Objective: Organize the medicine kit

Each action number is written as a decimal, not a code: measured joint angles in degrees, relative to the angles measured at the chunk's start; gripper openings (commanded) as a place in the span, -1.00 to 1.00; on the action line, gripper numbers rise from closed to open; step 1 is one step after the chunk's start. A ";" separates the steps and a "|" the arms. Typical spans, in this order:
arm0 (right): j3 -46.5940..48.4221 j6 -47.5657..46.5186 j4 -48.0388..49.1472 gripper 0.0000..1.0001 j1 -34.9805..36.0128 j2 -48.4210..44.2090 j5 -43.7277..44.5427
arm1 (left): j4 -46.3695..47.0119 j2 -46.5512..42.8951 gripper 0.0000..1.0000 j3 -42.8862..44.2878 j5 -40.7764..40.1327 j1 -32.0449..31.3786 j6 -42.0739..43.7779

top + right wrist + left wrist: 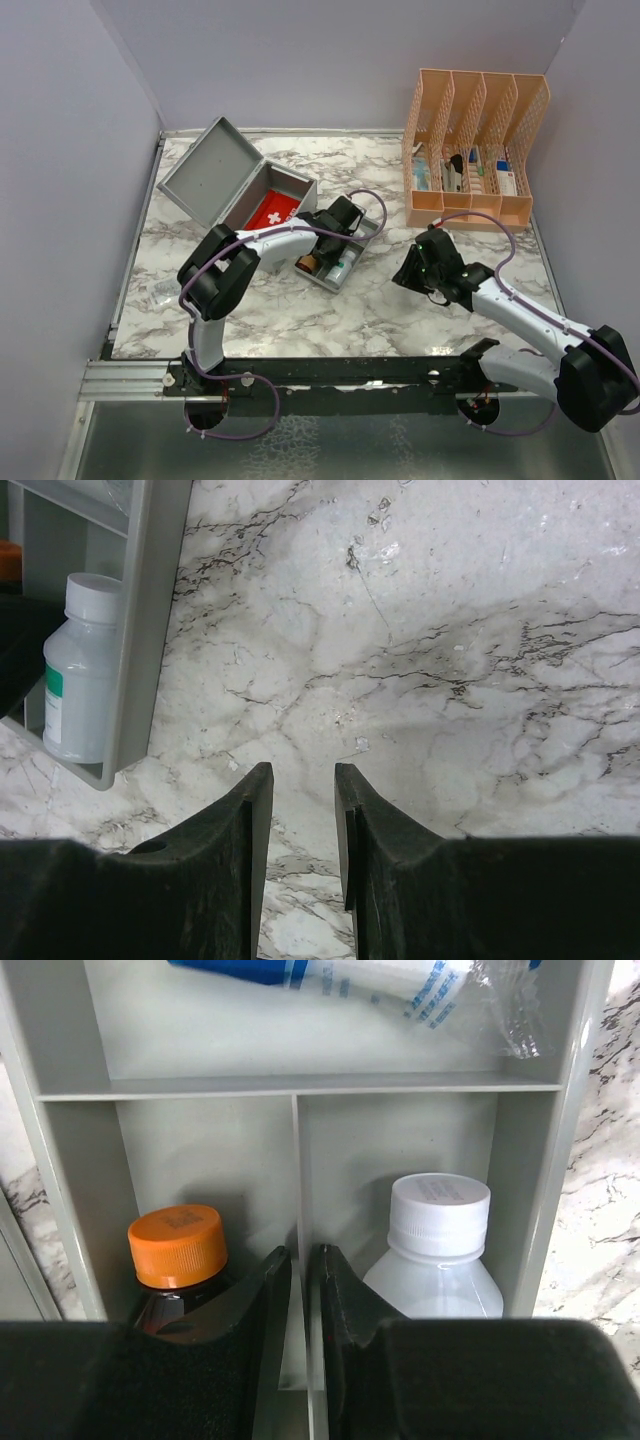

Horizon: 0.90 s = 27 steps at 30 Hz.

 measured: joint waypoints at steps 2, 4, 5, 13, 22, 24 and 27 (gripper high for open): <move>0.00 0.00 0.13 -0.38 0.00 0.02 0.00 | 0.11 0.07 -0.86 0.28 0.22 0.11 0.17; 0.00 0.00 0.15 -0.38 0.00 0.02 0.00 | 0.07 0.09 -1.00 0.31 0.61 0.11 0.28; 0.00 0.00 0.15 -0.38 0.00 0.02 0.00 | 0.07 0.09 -1.00 0.31 0.68 0.11 0.28; 0.00 -0.02 0.15 -0.38 0.00 0.02 0.00 | -0.57 -0.50 -1.00 0.31 2.23 0.26 1.18; 0.00 -0.04 0.13 -0.39 0.00 -0.37 0.04 | -3.58 -6.60 -1.00 2.62 7.02 0.31 0.92; 0.00 0.00 0.11 -0.39 0.00 -1.07 0.15 | -3.65 -8.11 -1.00 3.78 7.65 0.31 0.66; 0.00 0.20 0.00 -0.39 0.00 -3.04 0.66 | -3.98 -10.58 -1.00 5.42 8.48 0.31 0.15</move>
